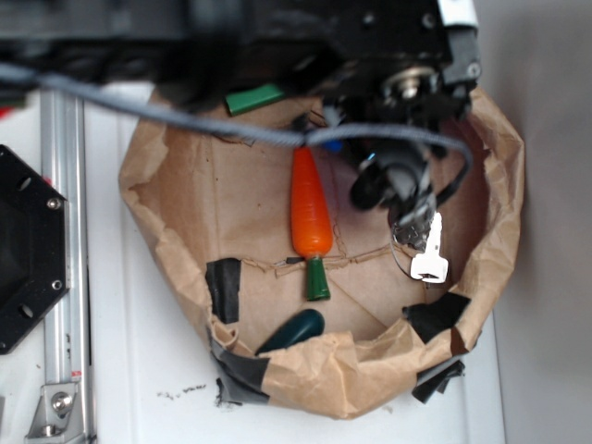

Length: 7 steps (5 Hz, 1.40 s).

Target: Grab the black box.

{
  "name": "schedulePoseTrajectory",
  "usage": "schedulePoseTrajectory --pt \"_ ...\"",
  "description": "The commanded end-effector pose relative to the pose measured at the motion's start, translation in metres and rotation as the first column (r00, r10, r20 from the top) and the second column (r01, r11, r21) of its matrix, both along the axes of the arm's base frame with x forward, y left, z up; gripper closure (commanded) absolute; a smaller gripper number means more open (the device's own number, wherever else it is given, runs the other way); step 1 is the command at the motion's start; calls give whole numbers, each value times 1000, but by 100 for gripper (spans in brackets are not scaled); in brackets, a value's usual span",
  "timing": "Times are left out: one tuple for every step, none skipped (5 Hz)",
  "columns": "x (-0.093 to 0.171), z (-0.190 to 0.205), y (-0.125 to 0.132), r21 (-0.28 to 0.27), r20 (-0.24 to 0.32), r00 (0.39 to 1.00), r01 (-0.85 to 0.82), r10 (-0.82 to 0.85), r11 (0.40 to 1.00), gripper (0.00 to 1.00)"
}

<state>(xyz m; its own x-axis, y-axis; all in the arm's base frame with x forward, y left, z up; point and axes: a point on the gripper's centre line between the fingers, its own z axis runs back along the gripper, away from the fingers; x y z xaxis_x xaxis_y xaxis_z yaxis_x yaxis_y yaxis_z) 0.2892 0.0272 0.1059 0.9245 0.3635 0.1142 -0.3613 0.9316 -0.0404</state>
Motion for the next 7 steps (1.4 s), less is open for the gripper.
schedulePoseTrajectory --pt "-4 35 -1 111 3 999 48 -49 993 100" --pt "1 13 15 91 14 999 -40 39 995 0" --pt "-2 -15 36 141 -9 990 -138 141 980 0" --pt "-11 -21 51 137 4 983 -184 185 973 0" --pt "-16 -29 70 115 49 964 -266 262 957 0" --pt "1 -48 73 31 53 974 -223 221 974 0" --pt "25 -71 66 -99 51 989 -131 136 986 0"
